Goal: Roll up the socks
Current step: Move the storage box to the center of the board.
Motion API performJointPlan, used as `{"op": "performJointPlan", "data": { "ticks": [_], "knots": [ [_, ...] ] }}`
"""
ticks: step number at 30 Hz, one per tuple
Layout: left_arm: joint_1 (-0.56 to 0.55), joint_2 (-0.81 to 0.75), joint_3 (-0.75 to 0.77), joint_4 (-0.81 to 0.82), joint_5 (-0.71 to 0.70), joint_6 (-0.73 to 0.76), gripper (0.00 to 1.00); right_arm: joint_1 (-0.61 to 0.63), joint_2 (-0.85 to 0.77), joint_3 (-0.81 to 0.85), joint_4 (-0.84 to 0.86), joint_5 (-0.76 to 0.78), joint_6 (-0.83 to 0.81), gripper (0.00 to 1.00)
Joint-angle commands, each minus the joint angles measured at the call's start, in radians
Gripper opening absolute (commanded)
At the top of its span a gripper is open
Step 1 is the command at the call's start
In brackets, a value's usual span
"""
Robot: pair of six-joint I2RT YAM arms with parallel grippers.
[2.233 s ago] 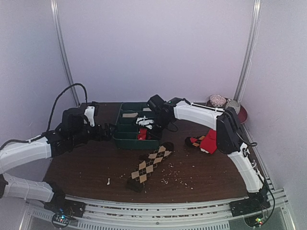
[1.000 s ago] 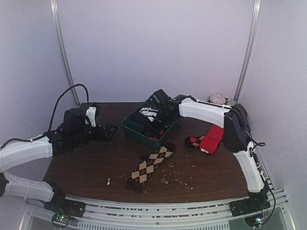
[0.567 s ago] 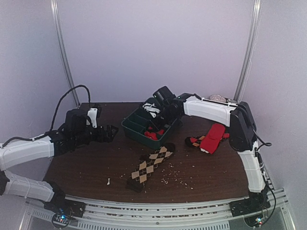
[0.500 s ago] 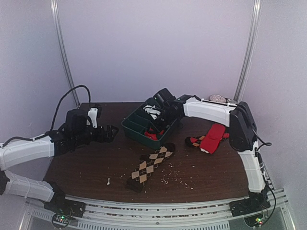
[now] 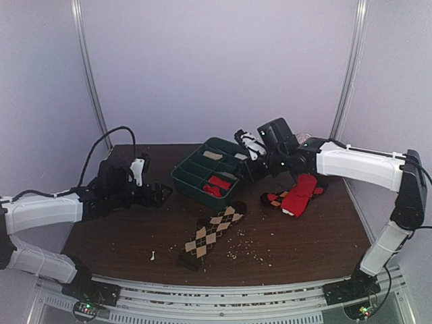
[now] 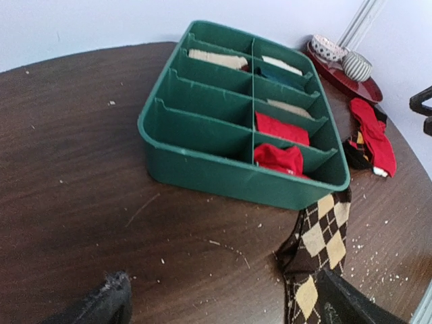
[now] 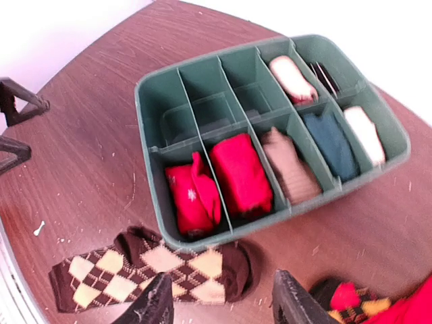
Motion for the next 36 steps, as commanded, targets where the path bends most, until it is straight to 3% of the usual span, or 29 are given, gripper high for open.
{"op": "performJointPlan", "data": {
  "ticks": [1, 8, 14, 22, 36],
  "knots": [
    [-0.039, 0.016, -0.065, 0.090, 0.079, -0.028, 0.94, 0.007, -0.044, -0.198, 0.113, 0.046, 0.157, 0.51],
    [-0.132, 0.015, -0.124, 0.099, 0.065, -0.056, 0.94, 0.003, 0.068, -0.197, 0.225, 0.016, 0.229, 0.52],
    [-0.149, -0.013, -0.196, 0.108, 0.062, -0.079, 0.94, -0.009, 0.168, -0.177, 0.392, -0.029, 0.340, 0.51],
    [-0.152, -0.026, -0.233, 0.115, 0.083, -0.090, 0.94, -0.033, 0.288, -0.152, 0.470, 0.087, 0.354, 0.51],
    [-0.159, -0.036, -0.260, 0.144, 0.110, -0.096, 0.94, -0.180, 0.537, 0.180, 0.480, 0.068, 0.267, 0.50]
  ]
}}
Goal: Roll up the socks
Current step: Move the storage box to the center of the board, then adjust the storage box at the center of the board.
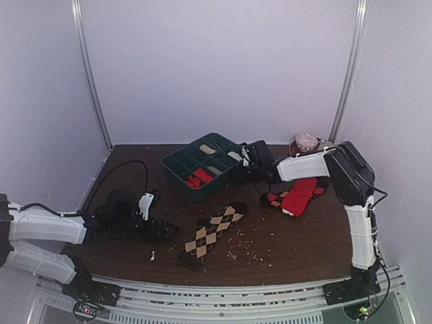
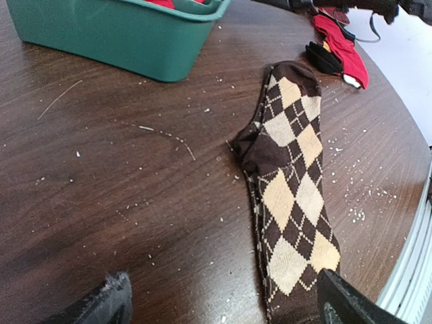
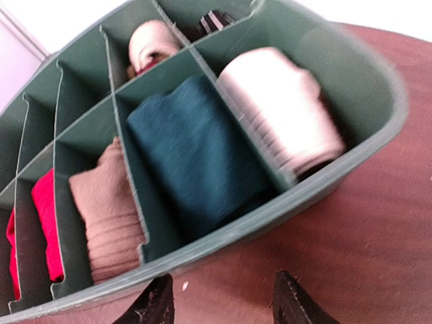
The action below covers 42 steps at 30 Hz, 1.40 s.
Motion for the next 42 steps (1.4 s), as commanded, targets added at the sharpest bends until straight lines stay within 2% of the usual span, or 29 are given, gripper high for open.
{"op": "performJointPlan", "data": {
  "ticks": [1, 3, 5, 6, 7, 9, 10, 11, 19, 22, 30, 35, 42],
  "knots": [
    [-0.006, -0.015, -0.012, 0.058, -0.009, -0.012, 0.94, -0.033, 0.041, 0.088, 0.012, 0.012, -0.027, 0.50],
    [-0.006, -0.007, -0.007, 0.065, -0.092, -0.025, 0.94, -0.040, 0.044, 0.116, -0.027, 0.020, -0.029, 0.50],
    [-0.002, 0.016, 0.028, 0.059, -0.197, -0.054, 0.93, -0.040, 0.007, 0.073, -0.008, 0.018, -0.022, 0.50],
    [0.004, 0.035, 0.052, 0.064, -0.227, -0.060, 0.89, -0.040, -0.020, 0.035, 0.010, 0.017, -0.013, 0.50],
    [0.011, 0.056, 0.082, 0.070, -0.244, -0.067, 0.79, -0.040, -0.052, 0.000, 0.020, 0.017, -0.007, 0.50],
    [0.022, 0.111, 0.149, 0.078, -0.271, -0.076, 0.39, -0.040, -0.120, -0.073, 0.038, 0.019, 0.000, 0.50],
    [0.025, 0.148, 0.186, 0.079, -0.283, -0.074, 0.26, -0.039, -0.159, -0.124, 0.050, 0.015, 0.000, 0.50],
    [0.029, 0.189, 0.219, 0.084, -0.288, -0.063, 0.21, -0.038, -0.195, -0.158, 0.056, 0.011, -0.001, 0.50],
    [0.054, 0.490, 0.401, 0.155, -0.227, -0.011, 0.16, -0.015, -0.476, -0.342, -0.007, -0.049, -0.052, 0.50],
    [0.055, 0.568, 0.456, 0.151, -0.190, -0.005, 0.13, -0.010, -0.569, -0.409, -0.027, -0.070, -0.054, 0.50],
    [0.053, 0.736, 0.564, 0.240, -0.062, 0.046, 0.13, -0.008, -0.779, -0.588, -0.036, -0.051, -0.044, 0.50],
    [0.034, 0.837, 0.692, 0.267, 0.018, 0.107, 0.13, -0.008, -0.846, -0.656, -0.032, -0.028, -0.031, 0.50],
    [0.009, 0.940, 0.867, 0.286, 0.148, 0.168, 0.13, -0.008, -0.856, -0.693, -0.017, -0.013, -0.014, 0.50]
  ]
}}
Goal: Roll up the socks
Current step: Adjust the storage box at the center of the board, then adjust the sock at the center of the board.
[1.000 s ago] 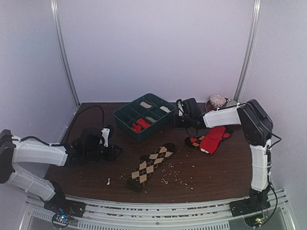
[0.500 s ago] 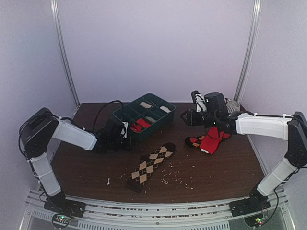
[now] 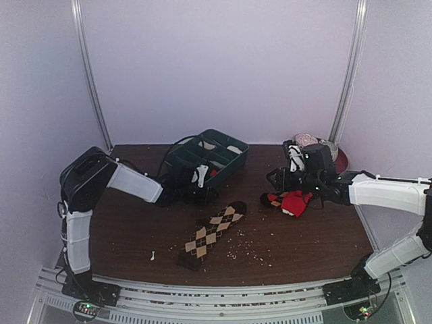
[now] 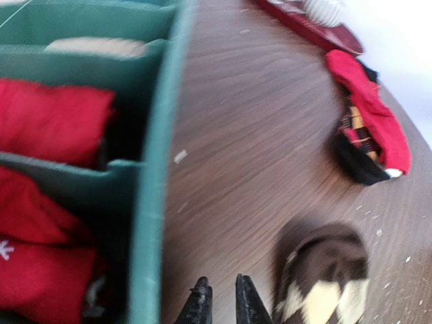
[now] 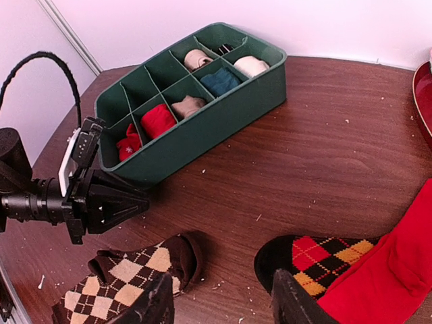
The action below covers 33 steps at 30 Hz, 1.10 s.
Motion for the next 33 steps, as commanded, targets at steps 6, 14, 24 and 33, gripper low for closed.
{"op": "performJointPlan", "data": {
  "ticks": [6, 14, 24, 33],
  "knots": [
    [-0.039, -0.011, 0.109, 0.078, 0.169, 0.084, 0.17, 0.015, -0.011, -0.032, 0.001, 0.015, 0.037, 0.50],
    [-0.067, -0.266, -0.038, 0.048, 0.260, 0.050, 0.45, 0.113, 0.061, -0.035, 0.004, -0.007, 0.080, 0.50],
    [-0.108, -0.638, -0.492, -0.168, 0.040, -0.013, 0.47, 0.226, 0.233, -0.003, 0.097, 0.015, 0.206, 0.51],
    [-0.133, -0.955, -0.628, -0.372, -0.226, -0.094, 0.50, 0.464, 0.443, 0.242, 0.018, 0.002, 0.064, 0.53]
  ]
}}
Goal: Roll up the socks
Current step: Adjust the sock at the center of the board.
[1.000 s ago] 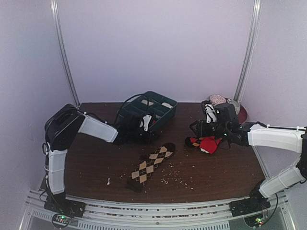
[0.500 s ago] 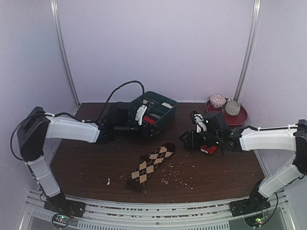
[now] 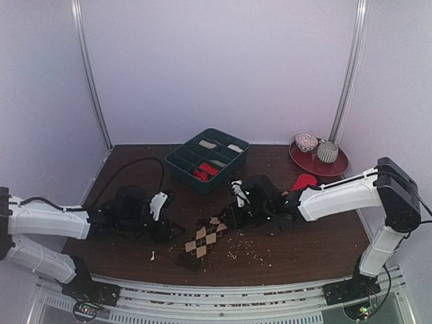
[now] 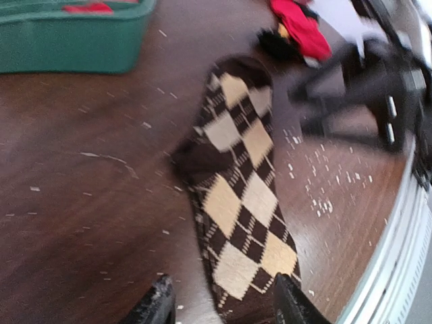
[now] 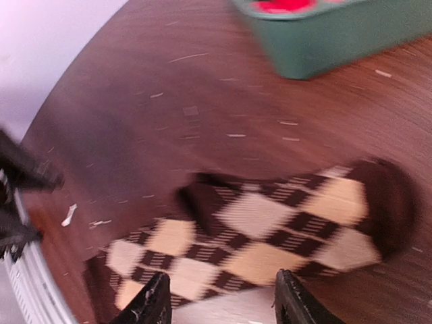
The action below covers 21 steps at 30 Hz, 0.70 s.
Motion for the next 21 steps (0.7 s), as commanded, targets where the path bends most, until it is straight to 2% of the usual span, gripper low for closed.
{"op": "performJointPlan", "data": {
  "ticks": [1, 4, 8, 16, 21],
  "knots": [
    [0.003, -0.124, 0.018, -0.128, -0.236, -0.063, 0.50, 0.102, 0.104, 0.136, -0.038, -0.050, -0.096, 0.53],
    [0.003, -0.164, 0.021, -0.198, -0.292, -0.075, 0.51, 0.156, 0.193, 0.222, -0.046, -0.101, -0.125, 0.53],
    [0.002, -0.182, 0.000, -0.205, -0.273, -0.087, 0.51, 0.213, 0.267, 0.271, -0.082, -0.133, -0.149, 0.52],
    [0.003, -0.222, -0.023, -0.221, -0.266, -0.095, 0.52, 0.238, 0.255, 0.150, -0.070, -0.188, -0.171, 0.52],
    [0.003, -0.217, -0.037, -0.179, -0.213, -0.080, 0.53, 0.237, 0.230, 0.090, -0.177, -0.181, -0.310, 0.52]
  ]
}}
